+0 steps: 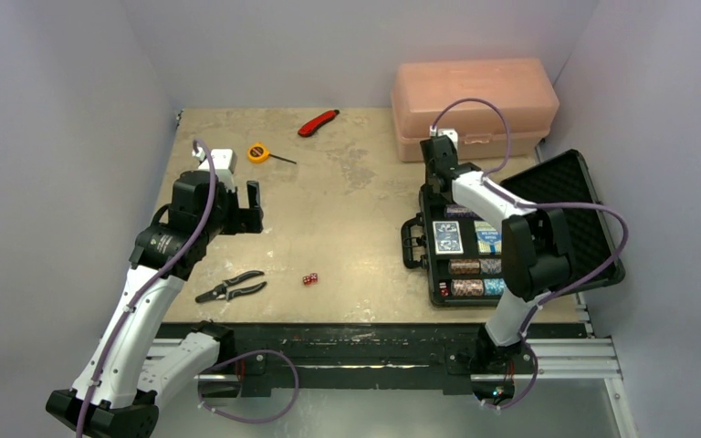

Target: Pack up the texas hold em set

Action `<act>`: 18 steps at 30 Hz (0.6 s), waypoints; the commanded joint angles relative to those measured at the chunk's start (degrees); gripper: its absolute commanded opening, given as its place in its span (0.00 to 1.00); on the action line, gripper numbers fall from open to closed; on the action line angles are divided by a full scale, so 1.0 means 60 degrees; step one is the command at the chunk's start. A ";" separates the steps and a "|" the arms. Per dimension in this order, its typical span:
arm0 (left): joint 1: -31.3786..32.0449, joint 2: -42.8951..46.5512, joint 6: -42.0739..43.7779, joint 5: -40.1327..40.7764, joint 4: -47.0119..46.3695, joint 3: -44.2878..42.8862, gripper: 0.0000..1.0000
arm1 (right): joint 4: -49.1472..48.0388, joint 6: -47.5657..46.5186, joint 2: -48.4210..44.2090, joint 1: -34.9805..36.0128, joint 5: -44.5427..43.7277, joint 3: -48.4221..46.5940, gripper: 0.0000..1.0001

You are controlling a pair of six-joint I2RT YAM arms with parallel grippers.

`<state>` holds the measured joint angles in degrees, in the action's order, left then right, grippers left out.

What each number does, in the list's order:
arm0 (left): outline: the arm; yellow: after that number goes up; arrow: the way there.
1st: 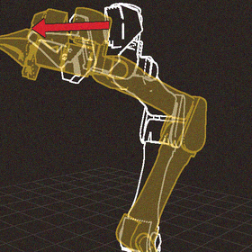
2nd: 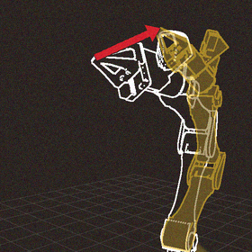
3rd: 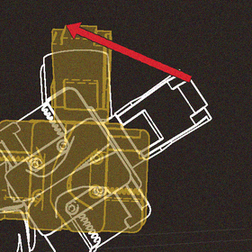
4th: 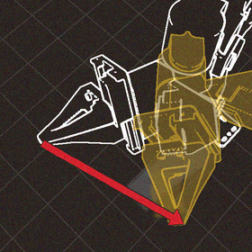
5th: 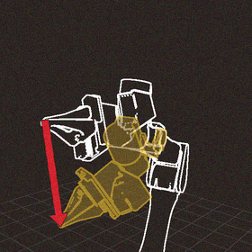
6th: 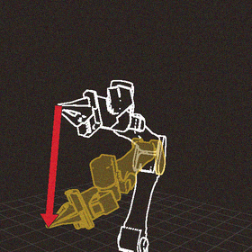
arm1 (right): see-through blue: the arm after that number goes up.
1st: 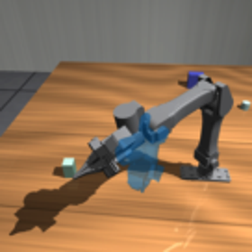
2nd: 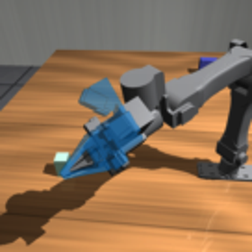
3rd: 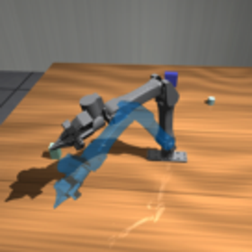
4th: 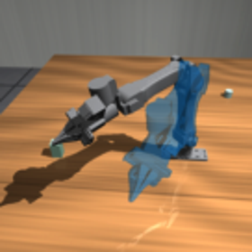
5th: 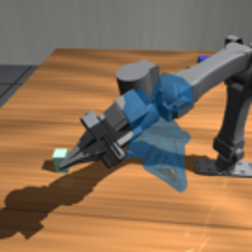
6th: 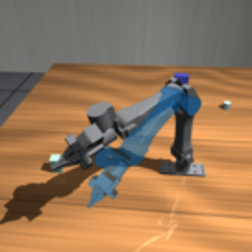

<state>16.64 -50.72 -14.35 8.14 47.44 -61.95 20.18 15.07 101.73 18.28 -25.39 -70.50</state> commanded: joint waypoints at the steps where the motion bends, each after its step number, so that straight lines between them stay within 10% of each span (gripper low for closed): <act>1: 0.0038 0.0074 0.0004 -0.0018 -0.0260 -0.0016 0.98 | 0.0246 -0.0387 -0.1156 0.0276 -0.0383 -0.0282 0.36; 18: 0.0038 0.0188 -0.0025 0.0165 -0.0231 -0.0016 0.98 | -0.0416 -0.1410 -0.3514 0.2070 0.4555 0.0343 0.64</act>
<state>16.64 -50.43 -14.35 8.25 47.44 -61.95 20.43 8.40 83.99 27.94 -8.78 -69.84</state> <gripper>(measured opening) 0.980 0.638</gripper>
